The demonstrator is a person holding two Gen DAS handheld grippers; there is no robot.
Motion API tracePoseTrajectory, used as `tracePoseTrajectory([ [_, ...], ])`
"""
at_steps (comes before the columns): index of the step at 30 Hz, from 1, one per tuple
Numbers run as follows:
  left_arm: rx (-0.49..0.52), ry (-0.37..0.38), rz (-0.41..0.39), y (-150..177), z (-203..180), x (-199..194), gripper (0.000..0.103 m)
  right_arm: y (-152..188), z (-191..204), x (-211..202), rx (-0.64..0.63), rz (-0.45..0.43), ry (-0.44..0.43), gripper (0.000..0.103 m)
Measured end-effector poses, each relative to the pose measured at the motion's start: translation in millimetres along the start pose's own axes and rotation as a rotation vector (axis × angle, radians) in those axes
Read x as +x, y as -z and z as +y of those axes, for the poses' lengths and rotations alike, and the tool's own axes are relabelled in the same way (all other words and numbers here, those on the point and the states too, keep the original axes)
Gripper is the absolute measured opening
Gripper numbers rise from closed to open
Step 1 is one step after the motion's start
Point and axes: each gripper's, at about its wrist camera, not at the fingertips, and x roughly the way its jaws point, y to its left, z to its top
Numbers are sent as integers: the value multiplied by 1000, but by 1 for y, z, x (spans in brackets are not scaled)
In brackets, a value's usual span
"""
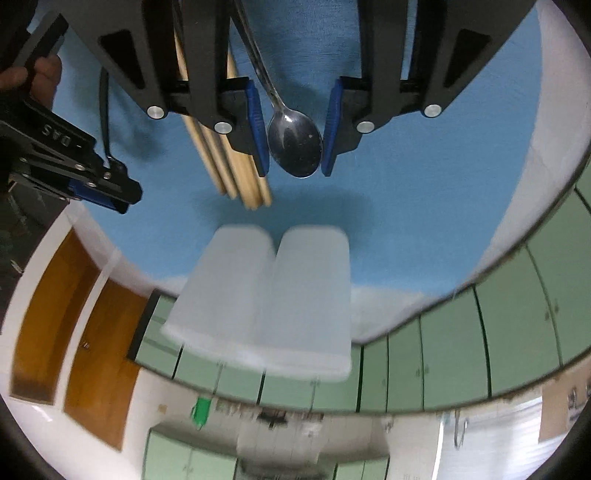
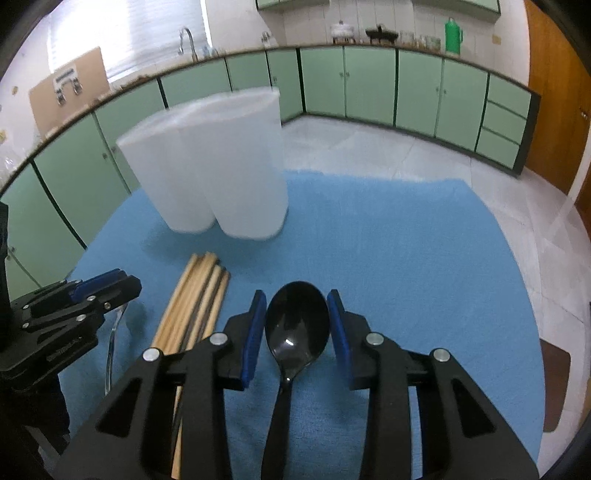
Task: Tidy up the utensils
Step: 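Lift both spoons and carry them over the white holder, then open both tools to drop the spoons into the holder compartments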
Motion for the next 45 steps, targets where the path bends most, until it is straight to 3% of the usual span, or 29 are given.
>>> tracePoseTrajectory([
  [7, 76, -21, -195, -12, -10, -43, 28, -22, 5, -27, -34, -152, -39, 32],
  [21, 88, -17, -350, -32, -13, -79, 28, -74, 0, -57, -38, -377, -118, 32],
  [27, 63, 11, -492, -73, -3, -116, 28, -111, -1, -59, -23, -472, -149, 32],
  [33, 75, 10, -604, -122, -2, -117, 28, -153, -1, -48, 2, -549, -166, 32],
  [39, 82, -20, -615, -151, -1, -75, 28, -179, -1, -12, 15, -564, -110, 32],
  [45, 84, -19, -523, -156, 7, -25, 28, -181, -5, 28, 31, -510, -72, 33],
])
